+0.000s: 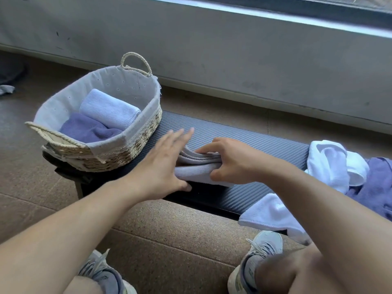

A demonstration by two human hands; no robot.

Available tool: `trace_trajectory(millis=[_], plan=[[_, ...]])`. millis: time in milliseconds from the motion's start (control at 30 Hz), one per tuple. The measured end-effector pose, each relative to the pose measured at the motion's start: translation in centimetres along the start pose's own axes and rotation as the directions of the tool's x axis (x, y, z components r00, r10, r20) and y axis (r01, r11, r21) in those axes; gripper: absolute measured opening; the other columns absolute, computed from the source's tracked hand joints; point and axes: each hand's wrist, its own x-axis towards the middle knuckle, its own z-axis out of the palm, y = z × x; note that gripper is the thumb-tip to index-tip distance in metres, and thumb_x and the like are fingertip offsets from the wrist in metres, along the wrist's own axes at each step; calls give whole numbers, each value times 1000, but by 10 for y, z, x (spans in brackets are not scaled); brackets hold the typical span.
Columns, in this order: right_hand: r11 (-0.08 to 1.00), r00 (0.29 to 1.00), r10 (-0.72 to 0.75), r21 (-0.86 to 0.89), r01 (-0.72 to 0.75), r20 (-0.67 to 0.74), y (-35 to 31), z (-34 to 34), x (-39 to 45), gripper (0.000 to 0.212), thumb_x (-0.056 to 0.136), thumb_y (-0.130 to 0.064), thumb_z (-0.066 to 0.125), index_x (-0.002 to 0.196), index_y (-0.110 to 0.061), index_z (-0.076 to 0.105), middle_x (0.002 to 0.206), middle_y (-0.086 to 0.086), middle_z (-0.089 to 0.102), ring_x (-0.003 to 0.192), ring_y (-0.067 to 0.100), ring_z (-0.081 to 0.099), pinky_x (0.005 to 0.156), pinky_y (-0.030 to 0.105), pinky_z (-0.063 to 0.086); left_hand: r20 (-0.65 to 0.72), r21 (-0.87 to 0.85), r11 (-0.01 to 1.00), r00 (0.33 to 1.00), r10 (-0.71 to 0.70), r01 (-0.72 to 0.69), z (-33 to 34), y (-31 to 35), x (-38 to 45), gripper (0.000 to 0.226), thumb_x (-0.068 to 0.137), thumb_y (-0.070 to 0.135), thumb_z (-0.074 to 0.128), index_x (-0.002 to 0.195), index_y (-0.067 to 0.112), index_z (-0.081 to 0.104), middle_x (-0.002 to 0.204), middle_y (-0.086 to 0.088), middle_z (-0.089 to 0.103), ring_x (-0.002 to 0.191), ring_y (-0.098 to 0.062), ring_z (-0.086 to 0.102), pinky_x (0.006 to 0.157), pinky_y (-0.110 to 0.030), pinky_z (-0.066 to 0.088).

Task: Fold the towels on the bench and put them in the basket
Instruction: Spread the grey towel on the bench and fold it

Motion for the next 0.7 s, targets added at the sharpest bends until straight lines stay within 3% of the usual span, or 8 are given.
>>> trace_trajectory(millis=[133,233,300,367,500,600,700], plan=[[999,999,-17,44,18,-36,6,4,0,64,82,-20,65,143,-31,54,108,-4,57,98,13,52,76,23,40,22,97,987,992,127,-129,3,-10,2,97,73,48,84,154,38,31,142,18,41,134,-8,41,114,-39,37],[999,1000,-25,35,25,-7,12,5,-3,72,85,-29,70,151,-28,43,117,-6,53,105,10,48,78,14,35,4,133,989,997,71,-71,-3,-9,6,80,84,53,73,153,35,37,120,14,45,118,-10,47,103,-33,40],[1000,999,-28,-2,28,45,15,8,-6,89,81,-43,78,156,-28,33,124,-6,50,113,10,45,90,19,35,21,122,992,999,40,-42,-6,-10,9,78,84,58,70,153,35,40,110,10,45,109,-11,48,97,-30,39],[999,999,-29,-36,30,21,18,9,-6,89,81,-47,79,155,-28,34,126,-6,51,115,12,46,92,23,34,21,41,999,1000,12,-13,-8,-10,10,83,74,68,68,148,34,48,105,9,48,103,-11,52,95,-30,41],[996,997,-76,44,77,-11,30,4,-5,53,89,-43,74,138,-34,57,106,-12,60,97,9,54,82,28,41,-31,-240,968,996,-80,70,-11,-9,14,81,53,76,71,124,36,69,101,14,60,95,-6,60,85,-25,45],[950,996,-85,305,75,20,40,0,-10,35,93,-48,66,126,-34,67,104,-12,73,97,6,66,87,30,53,-66,-461,886,994,-84,44,-14,-3,15,50,67,63,73,110,37,74,104,15,69,93,0,66,80,-16,47],[892,998,-59,450,38,33,46,-4,-15,39,91,-50,61,125,-32,70,109,-13,76,103,5,69,93,30,54,-125,-525,850,992,-22,-47,-16,5,14,34,78,55,68,106,38,76,98,9,68,90,-2,64,78,-13,46]])
